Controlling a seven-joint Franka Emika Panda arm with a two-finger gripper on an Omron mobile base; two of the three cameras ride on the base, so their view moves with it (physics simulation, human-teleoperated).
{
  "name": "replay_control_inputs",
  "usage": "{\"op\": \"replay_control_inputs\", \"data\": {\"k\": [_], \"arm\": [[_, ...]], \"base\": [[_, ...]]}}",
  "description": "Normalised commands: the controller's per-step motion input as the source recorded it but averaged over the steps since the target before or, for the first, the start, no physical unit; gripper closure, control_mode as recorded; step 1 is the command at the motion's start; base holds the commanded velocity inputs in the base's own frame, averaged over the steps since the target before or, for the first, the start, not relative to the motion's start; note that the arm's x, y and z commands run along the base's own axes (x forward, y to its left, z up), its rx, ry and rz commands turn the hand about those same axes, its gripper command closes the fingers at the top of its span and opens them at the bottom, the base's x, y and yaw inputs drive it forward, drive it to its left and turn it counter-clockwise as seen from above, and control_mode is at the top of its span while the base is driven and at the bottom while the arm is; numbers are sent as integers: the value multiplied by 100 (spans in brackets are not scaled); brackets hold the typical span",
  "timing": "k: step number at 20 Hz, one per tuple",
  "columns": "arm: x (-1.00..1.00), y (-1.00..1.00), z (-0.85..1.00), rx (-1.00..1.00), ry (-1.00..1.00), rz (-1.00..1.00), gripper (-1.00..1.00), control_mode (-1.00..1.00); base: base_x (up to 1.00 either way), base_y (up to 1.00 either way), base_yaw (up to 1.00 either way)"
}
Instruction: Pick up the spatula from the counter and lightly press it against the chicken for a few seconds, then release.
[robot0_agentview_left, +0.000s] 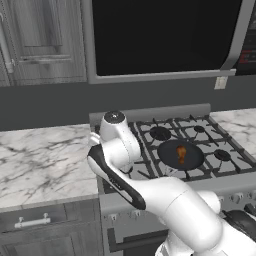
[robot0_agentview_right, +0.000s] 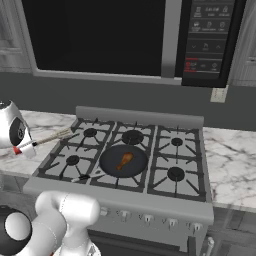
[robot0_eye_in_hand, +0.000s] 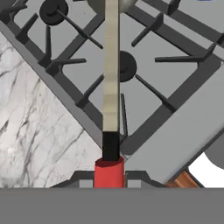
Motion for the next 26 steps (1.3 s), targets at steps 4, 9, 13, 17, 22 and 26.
{"op": "replay_control_inputs", "data": {"k": [4, 9, 13, 17, 22, 26], "arm": [[0, -61, 8, 3, 1, -4, 100, -100], [0, -61, 0, 0, 0, 0, 100, -100], [0, -50, 0, 0, 0, 0, 100, -100], [3, -54, 0, 0, 1, 0, 100, -100], [23, -45, 0, 0, 5, -1, 100, -100], [35, -32, 0, 0, 9, -7, 100, -100]], "base": [[0, 0, 0], [0, 0, 0], [0, 0, 0], [0, 0, 0], [0, 0, 0], [0, 0, 0]]}}
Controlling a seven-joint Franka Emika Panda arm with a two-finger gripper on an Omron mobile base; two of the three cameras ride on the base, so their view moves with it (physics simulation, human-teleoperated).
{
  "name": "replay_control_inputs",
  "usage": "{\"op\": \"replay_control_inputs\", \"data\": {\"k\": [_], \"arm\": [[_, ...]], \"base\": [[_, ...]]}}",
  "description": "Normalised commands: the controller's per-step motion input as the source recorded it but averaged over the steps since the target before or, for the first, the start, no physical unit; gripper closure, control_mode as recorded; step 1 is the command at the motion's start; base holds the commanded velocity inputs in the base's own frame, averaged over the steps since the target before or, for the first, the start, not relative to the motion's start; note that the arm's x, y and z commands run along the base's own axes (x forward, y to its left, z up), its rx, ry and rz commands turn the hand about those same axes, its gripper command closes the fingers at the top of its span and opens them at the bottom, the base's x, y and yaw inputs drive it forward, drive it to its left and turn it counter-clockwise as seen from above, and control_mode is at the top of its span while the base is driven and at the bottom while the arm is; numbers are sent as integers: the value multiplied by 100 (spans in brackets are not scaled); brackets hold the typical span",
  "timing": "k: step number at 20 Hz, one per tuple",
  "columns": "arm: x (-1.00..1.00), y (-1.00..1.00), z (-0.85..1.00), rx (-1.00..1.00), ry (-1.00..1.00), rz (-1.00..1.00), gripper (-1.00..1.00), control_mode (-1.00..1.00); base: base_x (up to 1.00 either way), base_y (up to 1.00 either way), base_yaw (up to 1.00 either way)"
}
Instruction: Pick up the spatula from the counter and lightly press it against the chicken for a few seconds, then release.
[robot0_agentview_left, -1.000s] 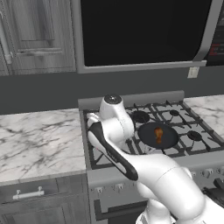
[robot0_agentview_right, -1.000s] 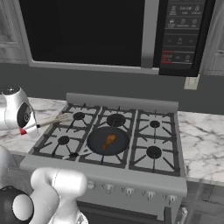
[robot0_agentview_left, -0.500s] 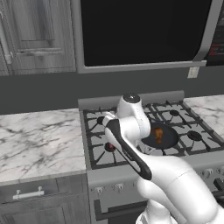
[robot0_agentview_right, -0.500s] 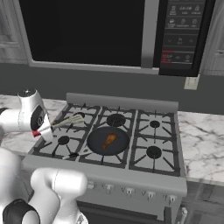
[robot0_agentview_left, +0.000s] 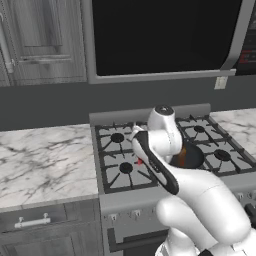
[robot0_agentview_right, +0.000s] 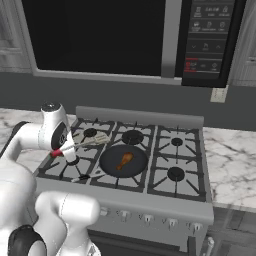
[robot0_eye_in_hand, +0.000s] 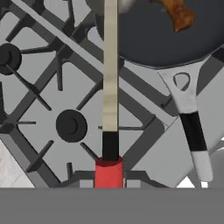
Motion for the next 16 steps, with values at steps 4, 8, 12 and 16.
{"op": "replay_control_inputs", "data": {"k": [4, 8, 12, 16], "arm": [[40, -28, 0, 0, 10, -7, 100, -100], [18, -25, 0, 0, 6, -4, 100, -100], [17, -22, -7, 0, 3, -3, 100, -100], [16, -22, -18, 0, 5, -2, 100, -100]], "base": [[0, 0, 0], [0, 0, 0], [0, 0, 0], [0, 0, 0]]}}
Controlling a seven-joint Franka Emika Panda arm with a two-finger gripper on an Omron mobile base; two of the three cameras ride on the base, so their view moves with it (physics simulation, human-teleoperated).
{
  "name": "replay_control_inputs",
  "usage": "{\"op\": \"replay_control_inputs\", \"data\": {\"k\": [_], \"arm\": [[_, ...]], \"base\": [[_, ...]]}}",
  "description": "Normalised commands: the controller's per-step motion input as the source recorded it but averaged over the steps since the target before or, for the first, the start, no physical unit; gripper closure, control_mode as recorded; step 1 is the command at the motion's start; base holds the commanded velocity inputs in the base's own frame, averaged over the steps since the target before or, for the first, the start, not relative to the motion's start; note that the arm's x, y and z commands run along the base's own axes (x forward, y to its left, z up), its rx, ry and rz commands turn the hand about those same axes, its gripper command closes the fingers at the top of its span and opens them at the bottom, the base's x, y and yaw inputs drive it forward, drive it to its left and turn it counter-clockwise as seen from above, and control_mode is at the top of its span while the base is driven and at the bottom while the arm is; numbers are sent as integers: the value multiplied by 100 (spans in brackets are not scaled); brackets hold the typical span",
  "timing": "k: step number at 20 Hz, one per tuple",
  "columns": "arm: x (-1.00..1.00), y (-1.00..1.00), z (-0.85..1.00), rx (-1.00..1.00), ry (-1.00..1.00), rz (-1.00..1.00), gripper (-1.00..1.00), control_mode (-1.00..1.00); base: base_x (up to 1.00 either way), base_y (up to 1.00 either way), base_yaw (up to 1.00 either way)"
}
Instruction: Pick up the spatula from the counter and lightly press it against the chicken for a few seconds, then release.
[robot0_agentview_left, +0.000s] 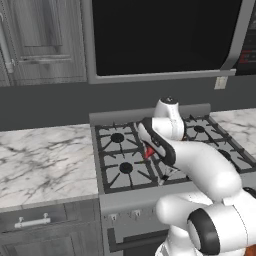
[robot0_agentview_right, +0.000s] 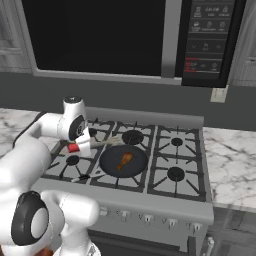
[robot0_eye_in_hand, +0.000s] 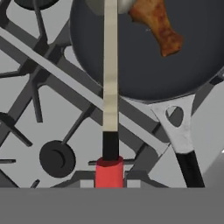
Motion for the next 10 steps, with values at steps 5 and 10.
{"op": "replay_control_inputs", "data": {"k": [5, 10], "arm": [[12, -23, -22, 0, 5, -1, 100, -100], [9, -21, -15, 0, 4, -1, 100, -100]], "base": [[0, 0, 0], [0, 0, 0]]}}
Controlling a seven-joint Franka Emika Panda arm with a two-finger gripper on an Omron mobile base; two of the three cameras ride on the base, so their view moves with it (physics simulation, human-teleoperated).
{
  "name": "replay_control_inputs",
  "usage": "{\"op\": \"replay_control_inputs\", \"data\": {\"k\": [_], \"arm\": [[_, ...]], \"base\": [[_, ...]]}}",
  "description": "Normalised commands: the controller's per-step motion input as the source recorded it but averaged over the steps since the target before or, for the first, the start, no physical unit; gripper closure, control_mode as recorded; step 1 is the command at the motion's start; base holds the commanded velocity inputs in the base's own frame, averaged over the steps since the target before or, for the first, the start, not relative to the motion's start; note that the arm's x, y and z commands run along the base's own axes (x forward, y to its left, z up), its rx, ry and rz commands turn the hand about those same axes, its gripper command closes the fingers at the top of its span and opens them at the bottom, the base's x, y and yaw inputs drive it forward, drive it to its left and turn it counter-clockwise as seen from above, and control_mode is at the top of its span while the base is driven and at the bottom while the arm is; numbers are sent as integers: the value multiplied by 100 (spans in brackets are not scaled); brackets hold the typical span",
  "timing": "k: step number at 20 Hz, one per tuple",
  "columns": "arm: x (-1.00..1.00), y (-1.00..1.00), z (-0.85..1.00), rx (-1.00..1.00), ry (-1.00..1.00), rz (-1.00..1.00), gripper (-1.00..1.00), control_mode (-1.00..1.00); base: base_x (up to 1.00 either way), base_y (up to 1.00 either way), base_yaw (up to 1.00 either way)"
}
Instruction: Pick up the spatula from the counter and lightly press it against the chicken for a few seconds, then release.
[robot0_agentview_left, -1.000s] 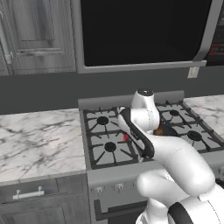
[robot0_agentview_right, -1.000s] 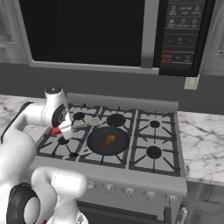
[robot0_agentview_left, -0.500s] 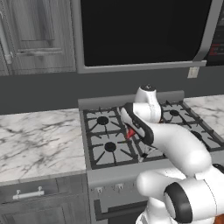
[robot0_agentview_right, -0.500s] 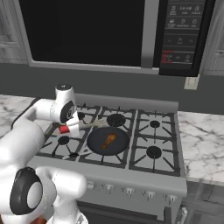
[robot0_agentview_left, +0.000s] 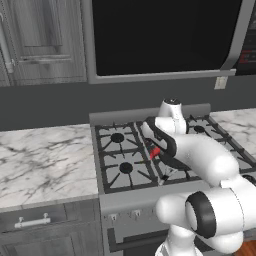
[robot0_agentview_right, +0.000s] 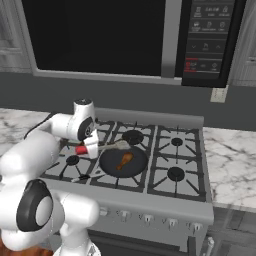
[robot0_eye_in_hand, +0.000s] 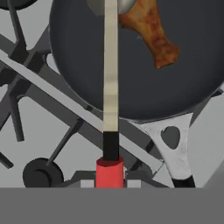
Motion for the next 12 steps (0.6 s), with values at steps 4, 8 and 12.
{"op": "replay_control_inputs", "data": {"k": [4, 8, 12], "arm": [[12, -16, -11, 0, 3, -2, 100, -100], [18, -7, -17, 0, 7, -1, 100, -100], [9, 0, -15, 0, 7, 0, 100, -100]], "base": [[0, 0, 0], [0, 0, 0], [0, 0, 0]]}}
